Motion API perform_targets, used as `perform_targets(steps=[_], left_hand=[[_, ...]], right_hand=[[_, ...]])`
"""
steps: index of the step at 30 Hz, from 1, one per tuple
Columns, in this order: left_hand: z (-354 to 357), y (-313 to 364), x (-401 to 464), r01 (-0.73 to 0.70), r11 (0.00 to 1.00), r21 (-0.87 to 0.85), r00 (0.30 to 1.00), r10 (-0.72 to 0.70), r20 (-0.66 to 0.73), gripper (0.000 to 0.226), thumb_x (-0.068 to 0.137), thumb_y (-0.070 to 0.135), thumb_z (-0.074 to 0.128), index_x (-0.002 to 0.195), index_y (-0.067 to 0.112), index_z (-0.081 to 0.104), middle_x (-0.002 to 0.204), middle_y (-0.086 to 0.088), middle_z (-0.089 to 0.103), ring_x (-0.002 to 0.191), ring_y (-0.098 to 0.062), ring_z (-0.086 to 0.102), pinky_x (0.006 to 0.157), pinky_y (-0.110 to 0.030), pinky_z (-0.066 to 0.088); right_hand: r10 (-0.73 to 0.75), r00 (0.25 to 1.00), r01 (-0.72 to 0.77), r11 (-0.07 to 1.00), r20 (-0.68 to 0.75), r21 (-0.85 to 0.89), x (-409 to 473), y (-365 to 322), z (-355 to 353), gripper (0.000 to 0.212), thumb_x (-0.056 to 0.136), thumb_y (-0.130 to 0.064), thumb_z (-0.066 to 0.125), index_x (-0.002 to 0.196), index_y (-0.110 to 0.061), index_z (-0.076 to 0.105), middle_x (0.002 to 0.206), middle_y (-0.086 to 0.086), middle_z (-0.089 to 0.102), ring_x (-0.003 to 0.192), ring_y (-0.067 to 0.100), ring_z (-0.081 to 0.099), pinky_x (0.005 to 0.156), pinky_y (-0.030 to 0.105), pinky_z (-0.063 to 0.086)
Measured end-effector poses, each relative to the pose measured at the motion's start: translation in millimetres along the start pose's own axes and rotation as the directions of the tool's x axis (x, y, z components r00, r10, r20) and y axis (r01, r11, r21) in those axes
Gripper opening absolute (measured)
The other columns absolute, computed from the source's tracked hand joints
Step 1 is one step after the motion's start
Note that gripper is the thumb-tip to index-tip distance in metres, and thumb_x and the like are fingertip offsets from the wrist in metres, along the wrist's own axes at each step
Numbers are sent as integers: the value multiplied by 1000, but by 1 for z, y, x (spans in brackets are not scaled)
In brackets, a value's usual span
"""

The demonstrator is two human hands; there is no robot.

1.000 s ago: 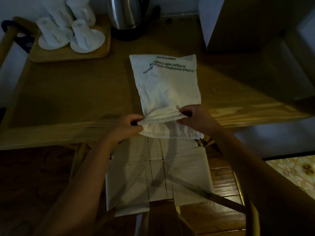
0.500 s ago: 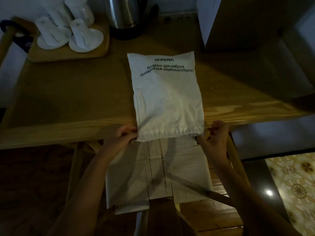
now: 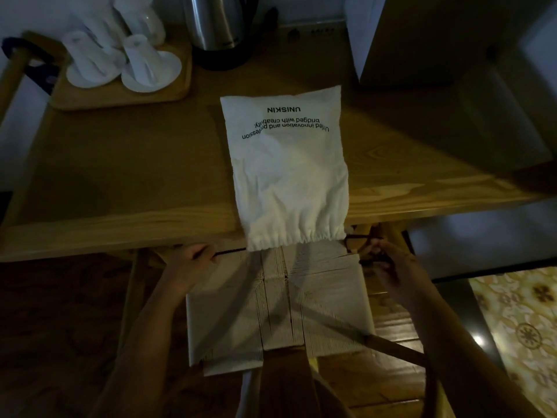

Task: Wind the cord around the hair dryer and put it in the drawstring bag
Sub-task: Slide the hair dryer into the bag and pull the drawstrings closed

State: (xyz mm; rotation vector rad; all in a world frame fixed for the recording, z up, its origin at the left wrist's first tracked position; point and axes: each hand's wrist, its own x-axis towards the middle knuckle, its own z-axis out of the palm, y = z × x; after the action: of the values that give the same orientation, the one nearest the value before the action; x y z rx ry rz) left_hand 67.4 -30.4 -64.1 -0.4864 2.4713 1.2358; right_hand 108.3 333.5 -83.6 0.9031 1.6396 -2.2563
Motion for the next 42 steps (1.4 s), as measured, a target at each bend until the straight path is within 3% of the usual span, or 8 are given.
perform_targets(steps=[3, 6, 9, 13, 18, 24, 32, 42], left_hand=[[-3, -10, -5, 88, 947, -309, 984, -131, -120, 19, 93, 30, 51, 83, 22, 65, 95, -11, 67, 92, -25, 61, 85, -42, 48], [7, -21, -9, 124, 972, -198, 977, -154, -145, 23, 94, 28, 48, 79, 23, 64, 90, -12, 65, 92, -29, 61, 78, -37, 46], [20, -26, -14, 97, 987, 129, 991, -84, -107, 31, 97, 27, 40, 98, 7, 63, 95, -13, 64, 90, -26, 61, 67, -31, 36], [45, 11, -18, -18, 994, -108, 1000, 17, -8, 28, 99, 32, 36, 117, 29, 57, 109, 10, 54, 91, 7, 48, 83, -22, 33], [79, 44, -17, 133, 967, -216, 989, -115, 91, 32, 96, 44, 35, 99, 22, 57, 89, 7, 55, 79, -9, 49, 82, -29, 30], [71, 43, -15, 153, 963, -221, 982, -173, -75, 30, 84, 54, 54, 63, 32, 51, 66, 12, 51, 62, -4, 45, 58, -23, 33], [54, 51, -19, 296, 244, -924, 892, -416, 176, 34, 85, 11, 58, 55, 16, 42, 35, 8, 28, 29, -6, 21, 31, -17, 19], [54, 45, -26, 389, 4, -921, 803, -493, 336, 42, 82, 1, 52, 54, 18, 26, 37, 6, 23, 31, -9, 20, 35, -19, 17]], right_hand=[[54, 994, -71, 977, 90, 201, -10, 6, -13, 19, 90, -21, 46, 81, -13, 61, 62, -1, 59, 43, 3, 51, 38, 13, 43], [31, 994, -54, 972, -101, -229, -16, 26, -13, 18, 92, -23, 51, 79, -22, 64, 80, 6, 62, 64, 11, 60, 56, 27, 56], [-188, 979, 92, 741, -75, -665, -17, 35, -2, 12, 88, -10, 56, 98, -5, 62, 103, 24, 63, 87, 27, 62, 85, 55, 50], [-245, 956, 285, 656, 160, -699, -11, 24, 40, 39, 94, -22, 47, 132, -16, 44, 141, 12, 44, 130, 27, 40, 105, 51, 38], [-119, 989, 146, 871, 87, -469, -5, 13, 85, 27, 96, -25, 42, 94, -11, 64, 88, 3, 63, 88, 19, 59, 80, 36, 47], [-55, 998, 43, 917, -18, -397, -8, 6, 76, 28, 85, -36, 53, 62, -20, 49, 62, -2, 39, 58, 12, 35, 58, 31, 30], [160, 987, -143, 930, -23, 339, -5, -13, 60, 35, 87, -7, 51, 56, -19, 42, 44, -7, 32, 40, 6, 24, 41, 20, 23], [377, 926, -314, 754, 11, 577, -11, -23, 50, 38, 85, -8, 48, 52, -17, 32, 39, -4, 27, 42, 9, 21, 50, 21, 21]])
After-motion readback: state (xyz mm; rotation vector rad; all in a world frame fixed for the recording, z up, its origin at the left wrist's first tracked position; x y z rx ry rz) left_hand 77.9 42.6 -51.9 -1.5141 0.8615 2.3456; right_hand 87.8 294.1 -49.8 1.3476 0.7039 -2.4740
